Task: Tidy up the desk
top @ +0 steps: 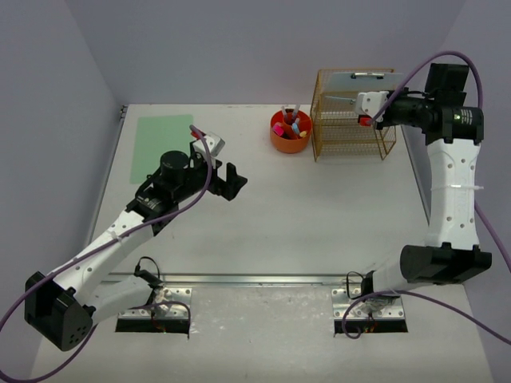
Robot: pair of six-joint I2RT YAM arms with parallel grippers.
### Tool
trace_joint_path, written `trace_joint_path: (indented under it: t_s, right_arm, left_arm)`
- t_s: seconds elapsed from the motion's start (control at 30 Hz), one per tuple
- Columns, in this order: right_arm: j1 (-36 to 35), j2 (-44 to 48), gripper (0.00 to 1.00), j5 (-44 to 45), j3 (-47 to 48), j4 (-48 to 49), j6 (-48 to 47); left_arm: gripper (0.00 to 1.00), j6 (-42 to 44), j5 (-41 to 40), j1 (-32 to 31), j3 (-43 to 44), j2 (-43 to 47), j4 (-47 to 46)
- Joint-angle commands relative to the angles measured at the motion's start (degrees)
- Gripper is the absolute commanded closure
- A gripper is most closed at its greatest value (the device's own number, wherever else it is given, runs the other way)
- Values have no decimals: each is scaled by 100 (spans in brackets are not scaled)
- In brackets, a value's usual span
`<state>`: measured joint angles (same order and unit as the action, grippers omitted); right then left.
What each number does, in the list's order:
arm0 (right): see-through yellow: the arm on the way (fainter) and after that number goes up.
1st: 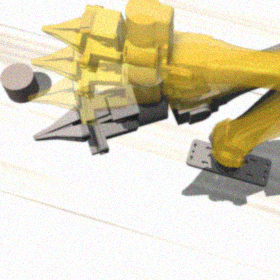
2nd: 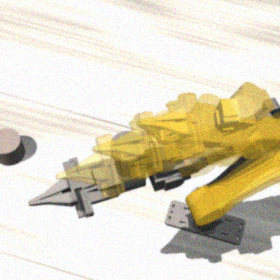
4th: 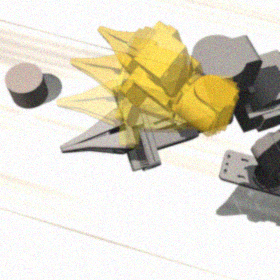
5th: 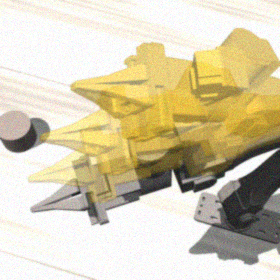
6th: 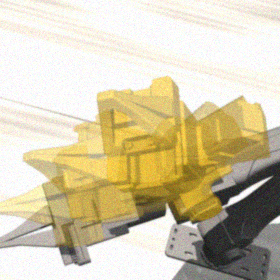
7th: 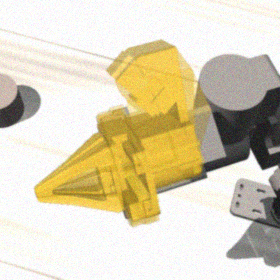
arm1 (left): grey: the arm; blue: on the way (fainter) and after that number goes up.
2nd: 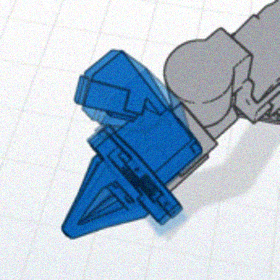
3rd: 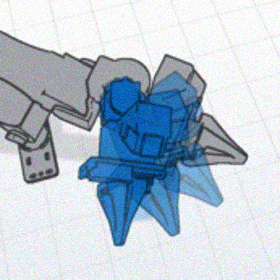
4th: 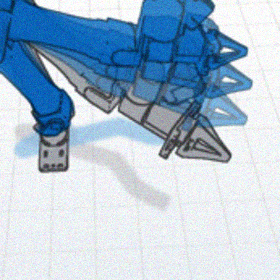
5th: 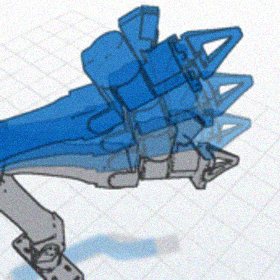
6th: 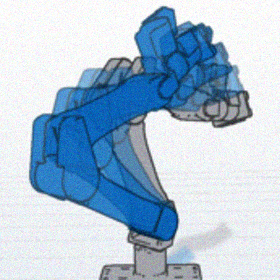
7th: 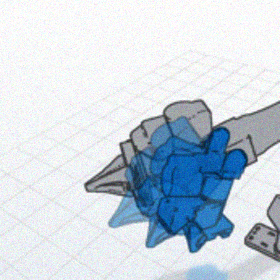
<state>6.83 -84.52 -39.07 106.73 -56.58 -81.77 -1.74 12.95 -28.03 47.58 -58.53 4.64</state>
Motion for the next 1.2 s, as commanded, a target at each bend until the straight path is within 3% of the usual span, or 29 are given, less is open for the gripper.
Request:
trace_joint_path:
  t_s: [0.0, 0.43, 0.7, 0.93, 1.0, 1.1, 1.17]
  right_arm:
    - [125, -152, 100, -454, 13, 330, -221]
    - [464, -808, 100, -1373, -227, 821, -621]
    - [639, -1557, 100, -1393, 349, 799, -679]
    - [702, -1582, 94, -1376, -66, 1296, -793]
    - [715, -1742, 84, -1243, -51, 1455, -787]
    - [715, -1819, 43, -1093, -8, 2093, -184]
    - [723, -1840, 32, -1052, 106, 2308, 29]
  left_arm:
    - [0, 42, 71, 70, 294, -70, -152]
    - [0, -34, -31, 135, 305, -106, -3]
    - [0, -178, 4, 302, 322, -132, 82]
    - [0, -213, -412, 404, 351, -214, 168]
    - [0, -222, -1291, 414, 576, -513, 586]
    - [0, -188, -2049, 526, 1126, -943, 1444]
    - [0, -66, -2152, 630, 1475, -1342, 1875]
